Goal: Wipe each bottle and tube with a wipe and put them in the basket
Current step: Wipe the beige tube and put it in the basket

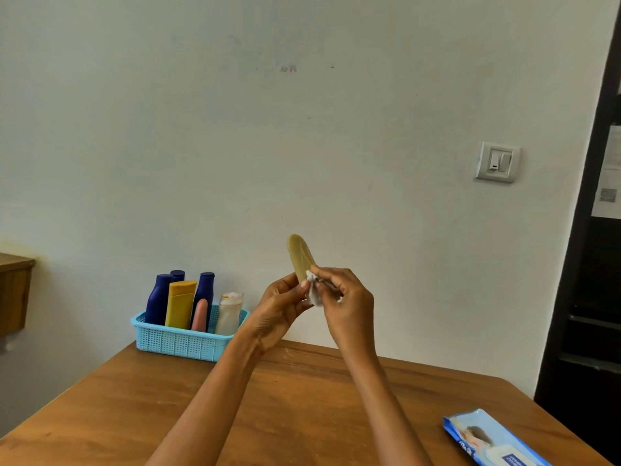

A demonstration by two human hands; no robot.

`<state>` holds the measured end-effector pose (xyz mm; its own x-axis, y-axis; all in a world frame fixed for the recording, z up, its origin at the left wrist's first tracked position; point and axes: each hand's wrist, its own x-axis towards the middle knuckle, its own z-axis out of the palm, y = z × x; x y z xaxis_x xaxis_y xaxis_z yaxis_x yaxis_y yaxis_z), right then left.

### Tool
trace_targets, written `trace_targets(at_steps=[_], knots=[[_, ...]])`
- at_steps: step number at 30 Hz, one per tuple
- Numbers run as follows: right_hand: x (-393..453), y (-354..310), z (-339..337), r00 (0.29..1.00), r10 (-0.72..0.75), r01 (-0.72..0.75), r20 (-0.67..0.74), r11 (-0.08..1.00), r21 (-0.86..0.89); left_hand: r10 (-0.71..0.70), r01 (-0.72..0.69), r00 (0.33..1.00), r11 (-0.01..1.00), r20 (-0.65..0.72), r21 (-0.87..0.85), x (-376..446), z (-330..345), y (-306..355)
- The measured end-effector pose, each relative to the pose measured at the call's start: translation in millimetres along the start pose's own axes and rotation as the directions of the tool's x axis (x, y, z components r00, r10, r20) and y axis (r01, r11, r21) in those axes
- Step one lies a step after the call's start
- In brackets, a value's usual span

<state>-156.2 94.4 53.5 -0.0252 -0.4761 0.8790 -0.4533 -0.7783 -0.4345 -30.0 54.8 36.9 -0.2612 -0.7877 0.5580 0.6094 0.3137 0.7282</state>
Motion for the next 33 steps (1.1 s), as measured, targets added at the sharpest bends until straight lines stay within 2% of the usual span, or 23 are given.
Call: trace_targets(at_steps=[5,8,12,14,16,19,21,25,29,31,33], knots=[[4,4,-4,0.997,0.065,-0.063,-0.05,0.997,0.038,-0.041,0.04,0.998,0.999,0.047,0.017,-2,1,-2],[6,14,-7,0.984,0.157,-0.155,-0.079,0.988,0.025,-0.089,0.083,0.993,0.994,0.081,0.077,-5,2,-4],[7,25,-12,0.913,0.372,-0.335,-0.164,0.917,0.217,-0.119,0.112,0.991,0.987,0.055,0.119,-3,6,-10],[7,25,-13,0.886,0.418,-0.353,-0.201,0.889,0.293,-0.131,0.126,0.991,0.984,0.031,0.126,-1,8,-14],[5,23,-11,0.892,0.422,-0.36,-0.161,0.88,0.308,-0.129,0.126,0.991,0.984,0.015,0.128,1,12,-17],[0,20,-2,0.921,0.389,-0.378,0.009,0.89,0.256,-0.106,0.11,0.994,0.983,-0.032,0.147,5,14,-20],[-2,19,2,0.933,0.355,-0.359,0.056,0.918,0.166,-0.091,0.099,0.994,0.986,-0.063,0.134,5,10,-20],[-4,19,0,0.941,0.333,-0.336,0.052,0.94,0.065,-0.096,0.105,0.989,0.992,-0.116,0.076,3,0,-21],[1,26,-9,0.925,0.365,-0.342,0.108,0.921,-0.185,-0.11,0.11,0.983,0.994,-0.145,-0.008,2,-5,-20],[5,30,-16,0.919,0.384,-0.365,0.09,0.914,-0.179,-0.128,0.123,0.982,0.991,-0.139,-0.048,2,-4,-18],[8,33,-23,0.929,0.37,-0.37,-0.01,0.925,-0.084,-0.155,0.15,0.98,0.988,-0.126,-0.046,4,-1,-17]])
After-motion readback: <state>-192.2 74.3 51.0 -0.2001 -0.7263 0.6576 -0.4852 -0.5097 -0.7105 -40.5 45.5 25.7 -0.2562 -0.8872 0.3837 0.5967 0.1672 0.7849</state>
